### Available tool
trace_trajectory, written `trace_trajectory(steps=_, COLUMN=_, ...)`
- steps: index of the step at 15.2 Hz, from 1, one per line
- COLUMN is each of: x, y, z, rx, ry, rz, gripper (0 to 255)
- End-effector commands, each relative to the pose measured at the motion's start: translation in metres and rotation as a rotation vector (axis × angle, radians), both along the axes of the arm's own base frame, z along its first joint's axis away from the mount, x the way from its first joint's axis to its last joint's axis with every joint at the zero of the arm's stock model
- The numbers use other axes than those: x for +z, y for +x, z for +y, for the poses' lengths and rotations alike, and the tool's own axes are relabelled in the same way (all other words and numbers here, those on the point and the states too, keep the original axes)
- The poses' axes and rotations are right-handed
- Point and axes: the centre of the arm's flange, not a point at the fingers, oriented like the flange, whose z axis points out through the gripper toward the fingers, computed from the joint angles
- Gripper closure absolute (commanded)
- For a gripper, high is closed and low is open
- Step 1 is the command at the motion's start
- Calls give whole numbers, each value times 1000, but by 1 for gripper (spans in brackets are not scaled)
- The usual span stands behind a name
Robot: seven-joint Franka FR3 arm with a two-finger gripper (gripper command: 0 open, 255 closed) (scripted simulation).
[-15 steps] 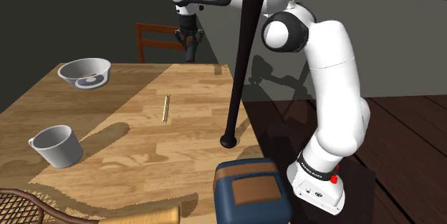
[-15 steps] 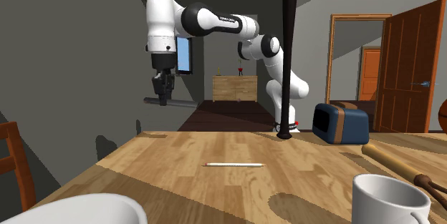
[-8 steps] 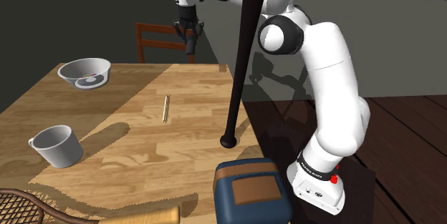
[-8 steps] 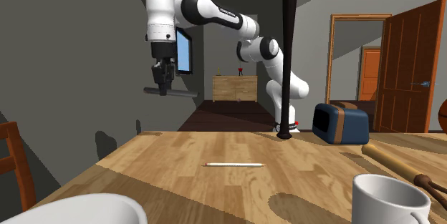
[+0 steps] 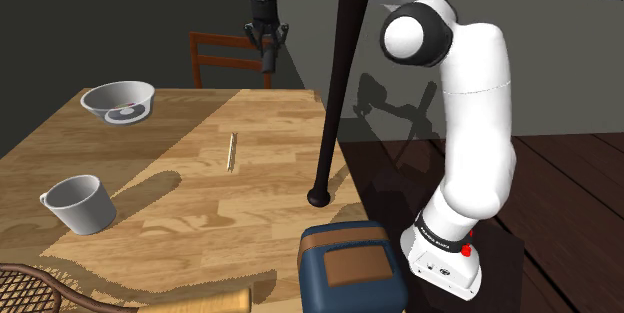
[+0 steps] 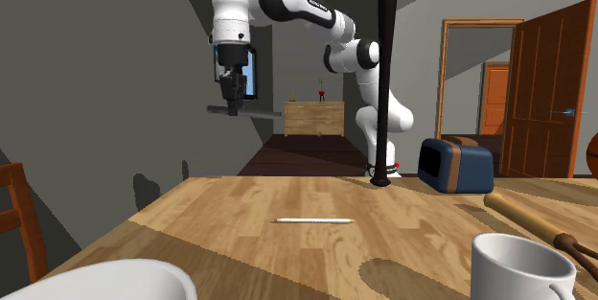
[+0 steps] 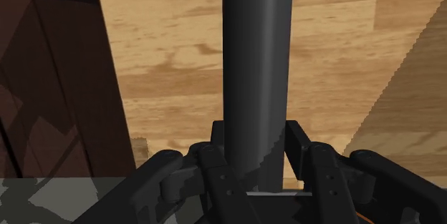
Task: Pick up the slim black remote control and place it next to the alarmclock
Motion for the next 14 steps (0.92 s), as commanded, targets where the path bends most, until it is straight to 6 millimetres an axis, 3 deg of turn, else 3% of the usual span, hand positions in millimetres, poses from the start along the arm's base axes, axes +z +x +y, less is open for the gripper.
trace_trajectory(steps=1, x=-5, y=-23, z=15, rx=0, ry=0, rz=-1, gripper=255)
trace_trajectory(steps=14, x=-5, y=-169, z=104, rx=0, ry=0, rz=-1, gripper=255)
